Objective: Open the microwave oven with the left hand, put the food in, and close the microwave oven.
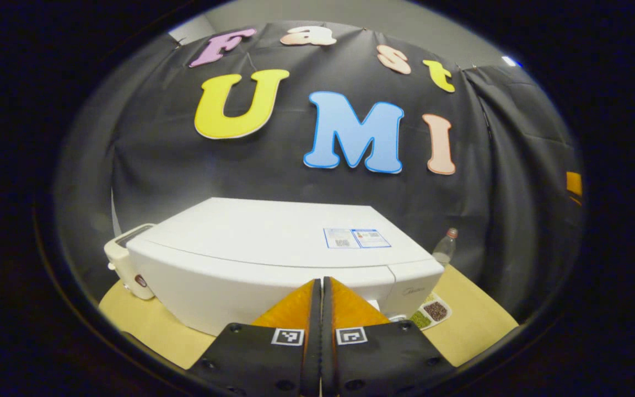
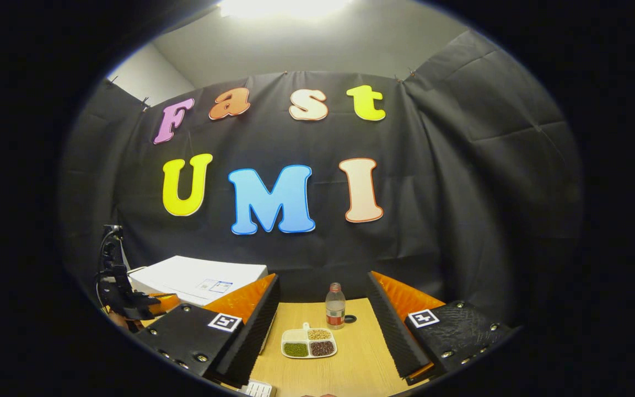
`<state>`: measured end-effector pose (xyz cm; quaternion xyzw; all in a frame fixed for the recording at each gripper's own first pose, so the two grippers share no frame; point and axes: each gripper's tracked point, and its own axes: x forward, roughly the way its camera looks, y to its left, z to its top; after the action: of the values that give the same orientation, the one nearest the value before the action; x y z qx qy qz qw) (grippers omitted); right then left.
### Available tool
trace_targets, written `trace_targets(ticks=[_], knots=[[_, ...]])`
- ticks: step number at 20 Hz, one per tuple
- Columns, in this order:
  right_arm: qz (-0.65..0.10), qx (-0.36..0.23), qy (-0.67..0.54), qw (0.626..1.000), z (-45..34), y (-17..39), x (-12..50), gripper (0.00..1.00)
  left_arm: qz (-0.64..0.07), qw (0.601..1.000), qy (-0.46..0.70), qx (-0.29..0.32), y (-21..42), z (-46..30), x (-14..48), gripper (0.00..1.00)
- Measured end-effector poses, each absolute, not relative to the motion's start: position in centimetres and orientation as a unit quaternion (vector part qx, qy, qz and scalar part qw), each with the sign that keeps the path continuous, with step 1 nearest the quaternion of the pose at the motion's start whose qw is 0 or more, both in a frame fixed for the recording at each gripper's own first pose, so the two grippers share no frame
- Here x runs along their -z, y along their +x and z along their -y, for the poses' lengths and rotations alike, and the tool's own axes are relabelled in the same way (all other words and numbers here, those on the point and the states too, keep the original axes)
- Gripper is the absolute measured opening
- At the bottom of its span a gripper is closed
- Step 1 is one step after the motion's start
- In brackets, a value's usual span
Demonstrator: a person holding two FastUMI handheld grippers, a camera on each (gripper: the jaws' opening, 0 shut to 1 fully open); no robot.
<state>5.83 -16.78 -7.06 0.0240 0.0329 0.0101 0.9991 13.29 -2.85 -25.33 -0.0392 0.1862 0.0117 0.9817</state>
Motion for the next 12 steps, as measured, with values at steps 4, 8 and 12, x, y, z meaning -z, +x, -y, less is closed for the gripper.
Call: trace_targets(ticks=[4,8,12], knots=[[-0.019,-0.005,0.036,0.999,16.1,5.3,4.5,0.94,-0.113,0.993,0.009,-0.026,10.2,1.9,14.9,0.07],[-0.017,0.001,0.042,0.999,14.0,4.2,2.5,0.94,-0.032,0.999,-0.006,-0.022,6.5,0.4,4.5,0.54],[-0.005,-0.008,0.028,1.000,11.1,2.5,0.5,0.94,-0.011,0.999,-0.007,-0.036,3.4,-3.1,0.0,0.94]])
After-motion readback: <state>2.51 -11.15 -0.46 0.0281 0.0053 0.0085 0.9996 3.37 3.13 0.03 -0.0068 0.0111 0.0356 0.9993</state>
